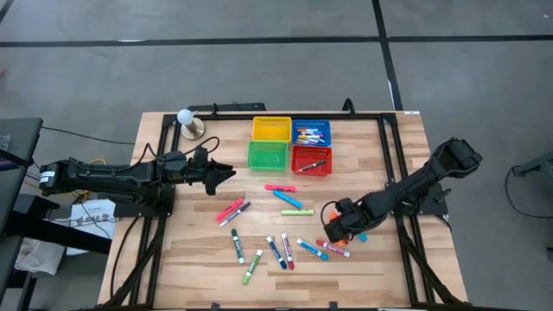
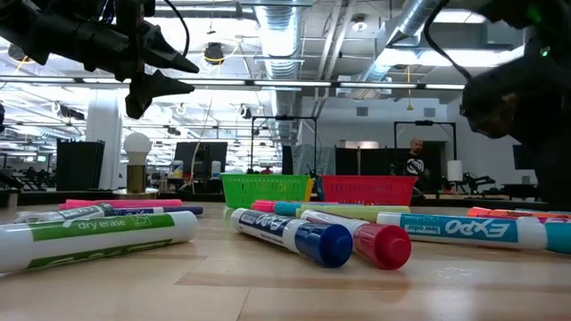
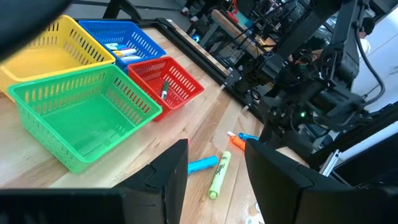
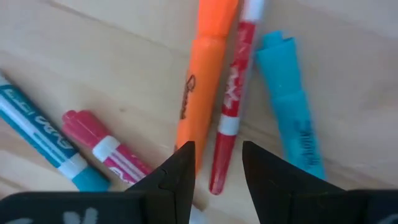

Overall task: Pick & Place Markers
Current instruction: Put the small red marker pen into the red bin

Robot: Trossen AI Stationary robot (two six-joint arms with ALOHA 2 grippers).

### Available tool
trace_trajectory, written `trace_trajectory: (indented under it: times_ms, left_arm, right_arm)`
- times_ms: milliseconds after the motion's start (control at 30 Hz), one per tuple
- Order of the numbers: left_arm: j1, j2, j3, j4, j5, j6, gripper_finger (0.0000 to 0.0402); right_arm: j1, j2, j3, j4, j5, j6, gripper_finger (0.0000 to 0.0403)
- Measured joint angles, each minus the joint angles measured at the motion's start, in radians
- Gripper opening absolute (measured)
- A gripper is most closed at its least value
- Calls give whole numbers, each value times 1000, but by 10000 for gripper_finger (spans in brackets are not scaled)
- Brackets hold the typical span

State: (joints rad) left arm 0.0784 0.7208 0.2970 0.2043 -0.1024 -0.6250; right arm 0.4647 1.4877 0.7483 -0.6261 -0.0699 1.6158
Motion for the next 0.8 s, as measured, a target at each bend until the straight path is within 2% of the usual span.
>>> trace_trajectory:
  times_ms: [200, 800]
  left_arm:
    - [0, 0, 0, 0, 0, 0, 158]
    - [0, 0, 0, 3, 0, 0, 158]
  right_arm:
    - [-2, 65, 2, 69, -36, -9, 123]
    - [-2, 37, -2, 80, -34, -26, 142]
